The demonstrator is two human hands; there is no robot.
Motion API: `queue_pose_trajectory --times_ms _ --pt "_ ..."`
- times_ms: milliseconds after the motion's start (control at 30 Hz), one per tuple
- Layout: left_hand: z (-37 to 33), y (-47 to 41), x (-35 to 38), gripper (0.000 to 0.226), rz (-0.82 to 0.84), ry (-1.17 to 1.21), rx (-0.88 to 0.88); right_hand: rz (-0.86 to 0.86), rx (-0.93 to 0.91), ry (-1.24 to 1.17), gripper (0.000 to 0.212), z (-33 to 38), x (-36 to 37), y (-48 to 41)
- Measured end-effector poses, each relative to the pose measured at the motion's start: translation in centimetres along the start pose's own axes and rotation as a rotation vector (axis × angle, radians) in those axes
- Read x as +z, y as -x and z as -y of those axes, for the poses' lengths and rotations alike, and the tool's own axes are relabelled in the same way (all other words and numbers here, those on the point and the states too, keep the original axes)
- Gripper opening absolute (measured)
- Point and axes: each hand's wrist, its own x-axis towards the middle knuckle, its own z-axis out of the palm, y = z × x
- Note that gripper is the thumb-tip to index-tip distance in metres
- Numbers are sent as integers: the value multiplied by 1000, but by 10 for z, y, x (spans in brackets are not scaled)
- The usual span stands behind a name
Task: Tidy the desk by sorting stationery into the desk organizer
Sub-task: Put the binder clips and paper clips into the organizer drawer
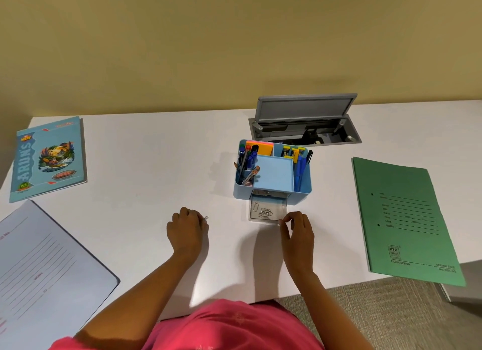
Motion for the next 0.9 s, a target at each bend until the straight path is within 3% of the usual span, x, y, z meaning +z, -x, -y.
queue_pose_trajectory --times_ms 300,500,700,900 --pt "-82 6 -29 8 36 292 291 8 88 -20 17 -9 -7 13" --pt "-118 0 -24 17 230 543 115 -12 110 -16 16 -12 -12 17" --pt "-113 -2 -24 14 198 632 76 -16 123 -22 14 -14 -15 20" --pt "-100 -9 -27 19 103 808 -122 73 224 -77 16 -15 -8 22"
